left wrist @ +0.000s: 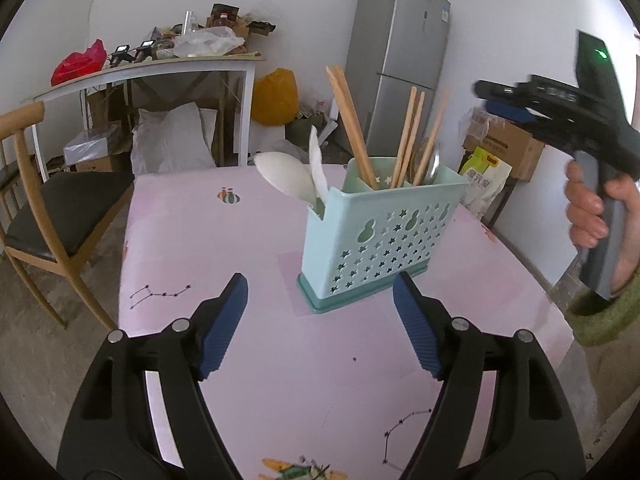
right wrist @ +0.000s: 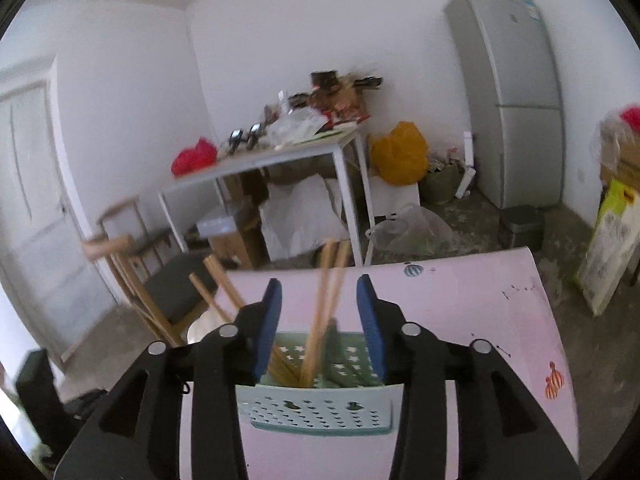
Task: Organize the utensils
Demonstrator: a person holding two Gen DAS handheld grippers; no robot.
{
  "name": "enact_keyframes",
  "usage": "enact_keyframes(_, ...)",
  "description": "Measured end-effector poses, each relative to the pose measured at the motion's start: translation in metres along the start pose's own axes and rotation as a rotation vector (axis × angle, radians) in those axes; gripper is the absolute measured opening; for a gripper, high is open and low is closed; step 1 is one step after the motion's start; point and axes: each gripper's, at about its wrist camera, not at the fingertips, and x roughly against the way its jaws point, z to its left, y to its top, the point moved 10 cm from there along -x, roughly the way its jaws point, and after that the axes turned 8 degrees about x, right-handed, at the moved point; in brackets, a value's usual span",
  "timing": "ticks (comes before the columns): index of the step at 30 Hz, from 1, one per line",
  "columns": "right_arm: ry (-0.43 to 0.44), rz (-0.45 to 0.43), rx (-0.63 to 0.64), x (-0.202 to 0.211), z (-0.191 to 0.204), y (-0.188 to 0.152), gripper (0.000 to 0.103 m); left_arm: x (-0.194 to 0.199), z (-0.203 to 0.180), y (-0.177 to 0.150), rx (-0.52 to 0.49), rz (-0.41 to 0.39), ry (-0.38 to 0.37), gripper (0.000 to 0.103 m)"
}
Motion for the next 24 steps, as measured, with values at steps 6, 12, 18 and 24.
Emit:
enact_keyframes(6,0.134,0.122,-0.305,-0.036,-0.056,-0.046,0.045,-0.028,-0.015,0.009,-0.011,-0.006,-0.016,0.071)
enact_keyframes(12,0.273,0.216,-0.468,-0.082,-0.059,-0.086,0.046,-0.063,-0.026,0.024,0.012,0.002,-0.044,0.071)
enact_keyframes(18,0.309,0.263,-0.407,-0.084,-0.027,-0.103,0.049,-0.081,-0.022,0.028,0.056,0.036,-0.061,0.071)
enact_keyframes(24,0.335,0.296,-0.422,-0.070,-0.009,-0.111,0.049,-0.079,-0.014,0.026,0.063,0.044,-0.061,0.071)
